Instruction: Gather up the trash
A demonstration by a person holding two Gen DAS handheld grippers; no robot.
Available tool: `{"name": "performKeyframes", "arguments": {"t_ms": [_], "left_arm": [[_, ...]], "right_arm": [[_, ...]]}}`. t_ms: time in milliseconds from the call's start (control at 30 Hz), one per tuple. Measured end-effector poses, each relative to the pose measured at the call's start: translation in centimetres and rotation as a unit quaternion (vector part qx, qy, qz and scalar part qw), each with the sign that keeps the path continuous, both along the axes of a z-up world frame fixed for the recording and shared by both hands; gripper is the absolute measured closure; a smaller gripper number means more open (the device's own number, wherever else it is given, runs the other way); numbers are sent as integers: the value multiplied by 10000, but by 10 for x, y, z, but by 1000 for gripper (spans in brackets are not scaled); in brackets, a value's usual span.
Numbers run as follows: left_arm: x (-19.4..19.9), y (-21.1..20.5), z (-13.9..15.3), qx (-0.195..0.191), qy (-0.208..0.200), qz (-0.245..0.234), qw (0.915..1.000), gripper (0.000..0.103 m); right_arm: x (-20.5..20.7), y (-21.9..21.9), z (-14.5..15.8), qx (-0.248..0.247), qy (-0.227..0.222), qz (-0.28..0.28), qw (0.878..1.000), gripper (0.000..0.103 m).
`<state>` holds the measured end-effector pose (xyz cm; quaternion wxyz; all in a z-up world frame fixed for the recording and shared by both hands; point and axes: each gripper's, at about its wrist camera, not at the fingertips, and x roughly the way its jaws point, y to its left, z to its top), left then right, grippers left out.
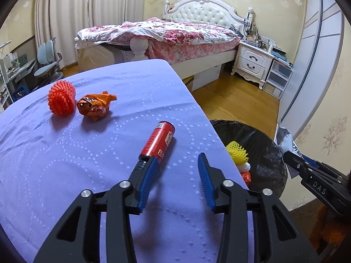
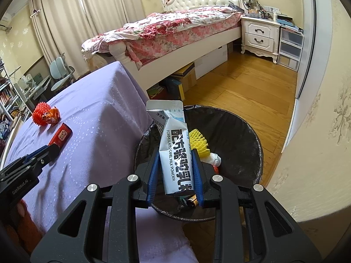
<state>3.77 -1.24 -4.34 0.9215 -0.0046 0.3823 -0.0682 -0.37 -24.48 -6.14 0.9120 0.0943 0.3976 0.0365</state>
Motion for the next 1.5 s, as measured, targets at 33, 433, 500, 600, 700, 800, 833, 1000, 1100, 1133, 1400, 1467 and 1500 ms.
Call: {"name": "performKeyframes", "arguments": {"t_ms": [33, 433, 500, 600, 700, 800, 833, 1000, 1100, 1133, 1400, 1467, 1500], "left_arm": [[1, 2, 1, 10, -28, 50, 10000, 53], [30, 32, -1, 125, 178, 370, 9991, 46], [33, 36, -3, 143, 239, 413, 9988, 46], [36, 42, -6, 185, 299, 478, 9982, 46], [40, 48, -8, 173, 349, 512, 9979, 52], [43, 49, -10, 192, 433, 485, 9977, 64], [44, 49, -12, 198, 470, 462, 9976, 70], [40, 45, -12, 269, 439, 325, 9981, 75], [35, 42, -9, 260, 344, 281, 9987, 76], [33, 40, -7, 205, 324, 262, 9989, 76], [21, 6, 5, -7, 178, -103, 9998, 76], [19, -8, 6, -28, 156, -253, 9996, 76], [18, -15, 7, -16, 142, -322, 9994, 76]], "right_arm": [[0, -1, 0, 3, 1, 3, 10000, 76], [2, 4, -1, 67, 84, 38, 9999, 76], [3, 3, -2, 70, 86, 40, 9999, 76], [3, 4, -2, 71, 93, 41, 9999, 76], [5, 5, -2, 61, 114, 54, 9999, 76], [6, 7, -3, 54, 132, 69, 9999, 76], [6, 7, -3, 52, 133, 72, 9999, 76], [6, 8, -3, 44, 140, 79, 9999, 76], [6, 8, -3, 44, 139, 81, 9999, 76], [6, 8, -3, 43, 137, 80, 9999, 76], [6, 3, -4, 46, 114, 16, 9999, 76], [5, 0, -4, 52, 93, -34, 9999, 76], [5, -2, -4, 54, 86, -53, 9999, 76]]}}
